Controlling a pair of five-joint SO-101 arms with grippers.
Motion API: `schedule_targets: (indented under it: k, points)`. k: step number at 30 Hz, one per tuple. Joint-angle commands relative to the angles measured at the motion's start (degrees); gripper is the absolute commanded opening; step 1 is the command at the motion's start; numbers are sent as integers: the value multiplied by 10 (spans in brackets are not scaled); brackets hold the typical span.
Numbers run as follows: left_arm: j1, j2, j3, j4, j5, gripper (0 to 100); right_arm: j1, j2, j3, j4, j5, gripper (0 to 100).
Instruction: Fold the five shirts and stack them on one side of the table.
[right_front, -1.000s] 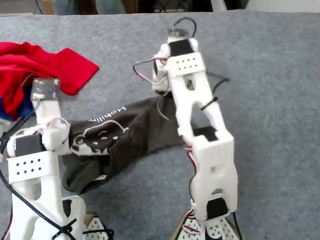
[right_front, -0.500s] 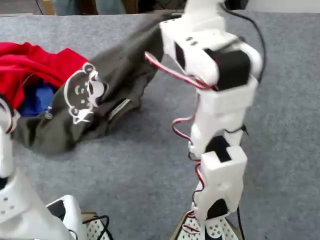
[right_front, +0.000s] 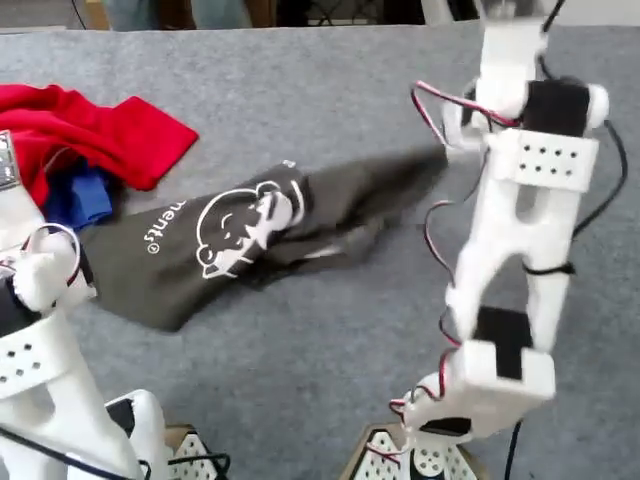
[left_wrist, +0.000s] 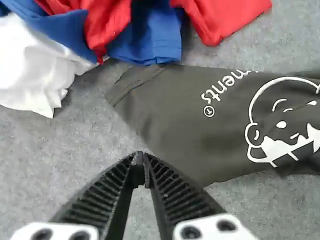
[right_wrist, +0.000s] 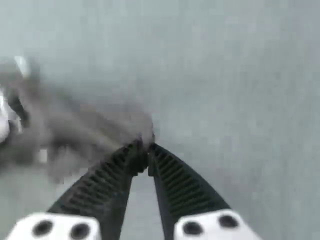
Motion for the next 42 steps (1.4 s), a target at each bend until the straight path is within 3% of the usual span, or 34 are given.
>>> schedule_targets:
  k: [1, 5, 9, 13, 16, 20, 28, 36, 42]
  points:
    - [25, -1, -2, -11, -6, 29, 66, -87, 194, -2, 88, 13]
    - [99, 0, -6, -36, 4, 29, 174, -132, 305, -2, 238, 13]
    - [199, 1, -22, -77, 62, 30, 283, -135, 349, -4, 357, 13]
    - [310, 39, -51, -129, 73, 39, 351, -135, 377, -16, 435, 13]
    - [368, 136, -91, -161, 90, 121, 372, -135, 410, -40, 474, 13]
    - [420, 317, -197, -185, 162, 159, 369, -135, 476, -98, 466, 13]
    - [510, 678, -553, -91, 237, 159, 367, -135, 576, -196, 463, 13]
    - [518, 959, -872, 12, 305, 162, 365, -136, 599, -214, 463, 13]
    - [531, 1121, -1027, 73, 312, 159, 357, -135, 598, -215, 447, 13]
